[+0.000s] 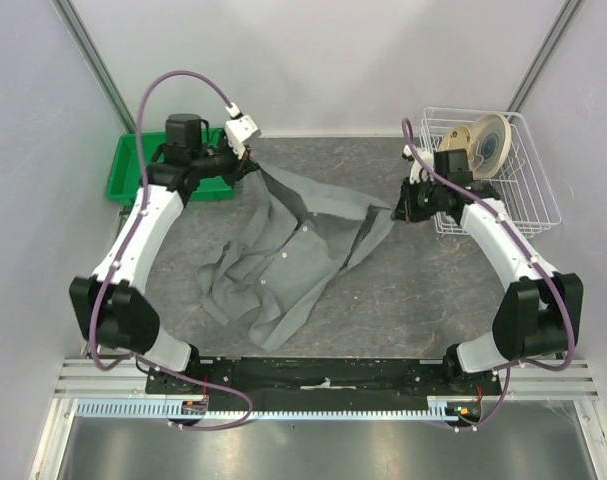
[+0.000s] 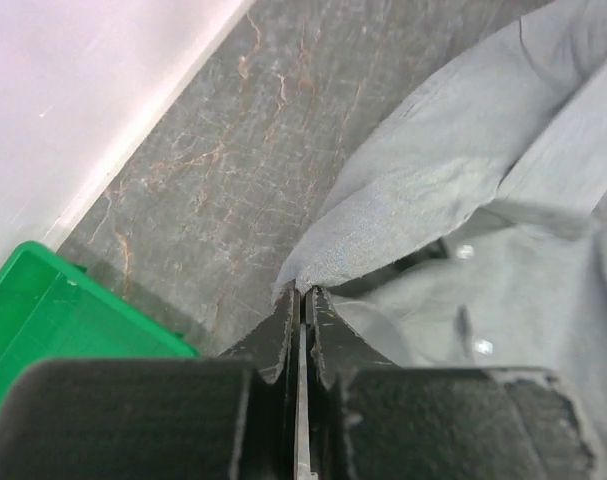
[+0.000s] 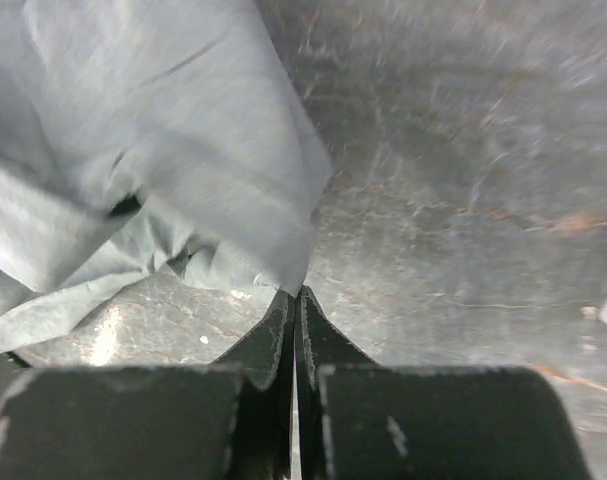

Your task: Pin the brooch onto the clothing

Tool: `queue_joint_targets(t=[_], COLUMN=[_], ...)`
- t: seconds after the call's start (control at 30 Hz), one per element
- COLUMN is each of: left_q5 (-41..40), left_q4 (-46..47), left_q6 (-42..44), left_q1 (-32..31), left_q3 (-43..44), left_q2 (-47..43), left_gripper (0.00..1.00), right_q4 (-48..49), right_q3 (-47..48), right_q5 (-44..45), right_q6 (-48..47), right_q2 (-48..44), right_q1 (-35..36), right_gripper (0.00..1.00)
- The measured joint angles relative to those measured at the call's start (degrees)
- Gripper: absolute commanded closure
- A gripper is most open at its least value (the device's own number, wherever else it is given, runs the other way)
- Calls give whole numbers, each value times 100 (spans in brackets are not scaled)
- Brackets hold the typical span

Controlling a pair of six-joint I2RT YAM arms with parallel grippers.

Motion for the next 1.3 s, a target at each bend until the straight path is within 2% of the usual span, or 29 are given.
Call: queue_joint_targets(t=[0.13, 0.3, 0.63, 0.97, 1.17, 1.3], left_q5=[146, 179, 190, 575, 809, 822], left_q4=[13, 79, -173, -452, -647, -734], left_q6=[-531, -1147, -1912, -2118, -2507, -2815], left_q1=[245, 494, 538, 538, 531, 568], left_q3=[-348, -271, 1200, 1818, 2621, 3451], left_q2=[-935, -1609, -2629, -4365, -4459, -4059], left_gripper=[98, 98, 98, 98, 98, 98], right_q4=[-531, -872, -970, -697, -538, -142], right_q3=[691, 1910, 4301, 5058, 6024, 6120], right_q5=[302, 461, 385, 11, -330, -651], right_q6=[-535, -981, -1423, -1429, -1139, -798], right_q2=[-376, -645, -955, -2262, -2647, -2747], right_q1=[0, 2, 264, 289, -2, -688], right_gripper=[100, 100, 100, 100, 100, 100])
